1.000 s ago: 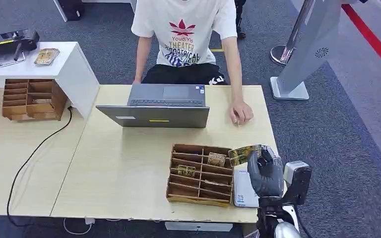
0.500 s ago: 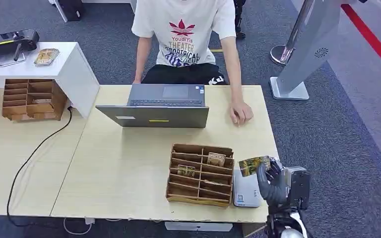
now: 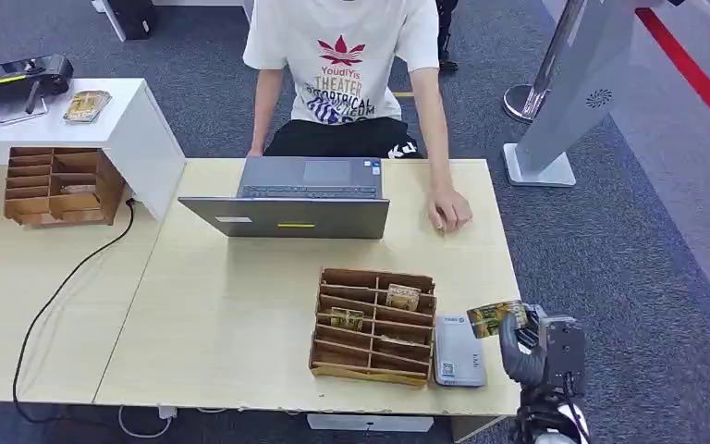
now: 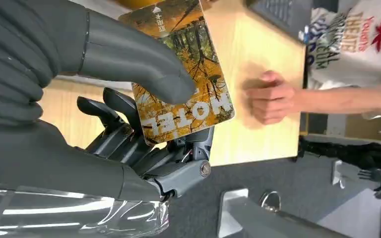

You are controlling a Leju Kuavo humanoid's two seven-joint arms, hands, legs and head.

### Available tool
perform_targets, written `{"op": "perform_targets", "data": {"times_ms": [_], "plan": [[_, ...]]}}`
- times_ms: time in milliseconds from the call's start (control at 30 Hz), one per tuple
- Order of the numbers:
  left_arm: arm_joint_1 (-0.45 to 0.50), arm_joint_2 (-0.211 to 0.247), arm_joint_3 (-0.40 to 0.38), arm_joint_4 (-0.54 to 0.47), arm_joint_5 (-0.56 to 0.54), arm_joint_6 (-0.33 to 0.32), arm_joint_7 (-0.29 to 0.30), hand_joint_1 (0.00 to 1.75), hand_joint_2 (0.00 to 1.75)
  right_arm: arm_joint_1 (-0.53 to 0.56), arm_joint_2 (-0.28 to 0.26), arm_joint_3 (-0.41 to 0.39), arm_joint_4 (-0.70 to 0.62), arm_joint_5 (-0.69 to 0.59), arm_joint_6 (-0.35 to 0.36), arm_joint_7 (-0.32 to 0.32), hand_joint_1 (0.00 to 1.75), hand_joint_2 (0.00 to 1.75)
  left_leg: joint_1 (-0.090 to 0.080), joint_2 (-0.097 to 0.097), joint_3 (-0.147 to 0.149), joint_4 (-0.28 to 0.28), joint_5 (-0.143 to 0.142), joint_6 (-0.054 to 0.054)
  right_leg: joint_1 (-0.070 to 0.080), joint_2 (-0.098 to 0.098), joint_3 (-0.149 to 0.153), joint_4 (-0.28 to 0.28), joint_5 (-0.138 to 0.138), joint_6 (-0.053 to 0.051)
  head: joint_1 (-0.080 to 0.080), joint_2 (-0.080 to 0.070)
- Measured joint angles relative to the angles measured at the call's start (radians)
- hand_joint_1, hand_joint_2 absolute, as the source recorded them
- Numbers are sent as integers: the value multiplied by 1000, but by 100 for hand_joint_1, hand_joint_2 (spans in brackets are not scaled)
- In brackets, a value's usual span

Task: Pass the card to the sensor for recognition and then transmit it.

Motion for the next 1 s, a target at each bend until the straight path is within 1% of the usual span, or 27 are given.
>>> {"op": "perform_targets", "data": {"times_ms": [233,767,1000], "plan": [[0,-1,6,0,0,0,0,0,0,8,-7,-9,22,80,38,39,175,175,0,0,0,0,0,0,0,0,0,0,0,0,0,0],[0,-2,11,0,2,0,0,0,0,11,-14,-9,57,100,48,48,175,175,0,0,0,0,0,0,0,0,0,0,0,0,0,0],[0,-2,14,0,-3,0,0,0,0,11,-16,-9,82,170,48,71,175,175,0,0,0,0,0,0,0,0,0,0,0,0,0,0]]}}
